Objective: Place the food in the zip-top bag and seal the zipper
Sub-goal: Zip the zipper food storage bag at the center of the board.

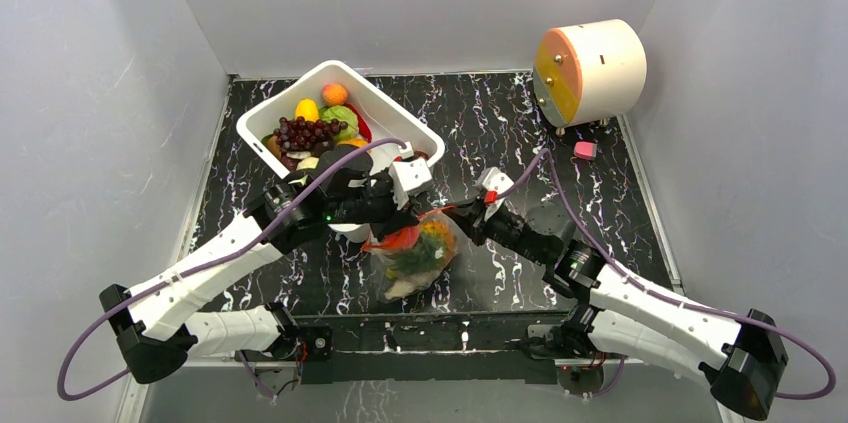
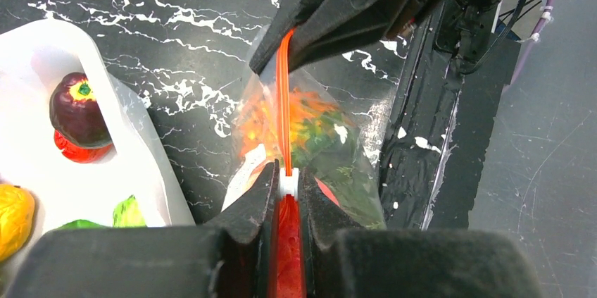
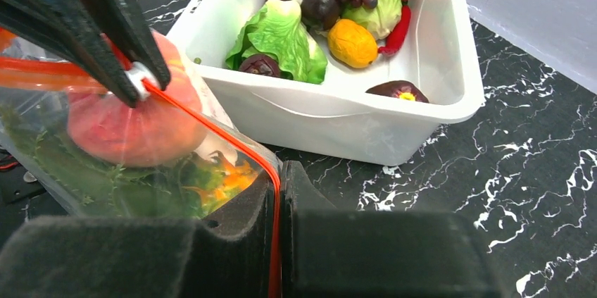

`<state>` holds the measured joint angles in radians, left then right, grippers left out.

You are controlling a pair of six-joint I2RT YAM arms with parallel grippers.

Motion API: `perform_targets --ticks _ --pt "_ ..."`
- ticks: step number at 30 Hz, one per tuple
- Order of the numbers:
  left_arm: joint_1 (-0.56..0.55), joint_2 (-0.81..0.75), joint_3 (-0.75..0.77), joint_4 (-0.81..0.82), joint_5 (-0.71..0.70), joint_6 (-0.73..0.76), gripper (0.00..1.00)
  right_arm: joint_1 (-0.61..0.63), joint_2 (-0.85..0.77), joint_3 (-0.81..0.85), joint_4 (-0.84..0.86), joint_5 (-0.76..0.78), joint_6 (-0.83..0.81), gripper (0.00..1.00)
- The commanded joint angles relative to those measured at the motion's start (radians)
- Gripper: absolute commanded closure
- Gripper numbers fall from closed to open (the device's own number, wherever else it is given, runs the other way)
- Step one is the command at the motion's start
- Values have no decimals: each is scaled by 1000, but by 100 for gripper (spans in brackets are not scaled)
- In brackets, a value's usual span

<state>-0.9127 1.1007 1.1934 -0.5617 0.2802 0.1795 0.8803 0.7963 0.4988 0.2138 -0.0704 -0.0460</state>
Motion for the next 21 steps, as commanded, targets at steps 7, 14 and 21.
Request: perform_targets --ticks 7,14,21 --pt "12 -92 54 -165 27 -73 100 -181 20 -46 14 80 10 100" --pt "13 -43 92 -122 1 -136 100 -193 17 -50 53 -21 17 100" --pt "14 145 214 -109 -52 -230 100 -192 -108 73 -193 -162 -7 51"
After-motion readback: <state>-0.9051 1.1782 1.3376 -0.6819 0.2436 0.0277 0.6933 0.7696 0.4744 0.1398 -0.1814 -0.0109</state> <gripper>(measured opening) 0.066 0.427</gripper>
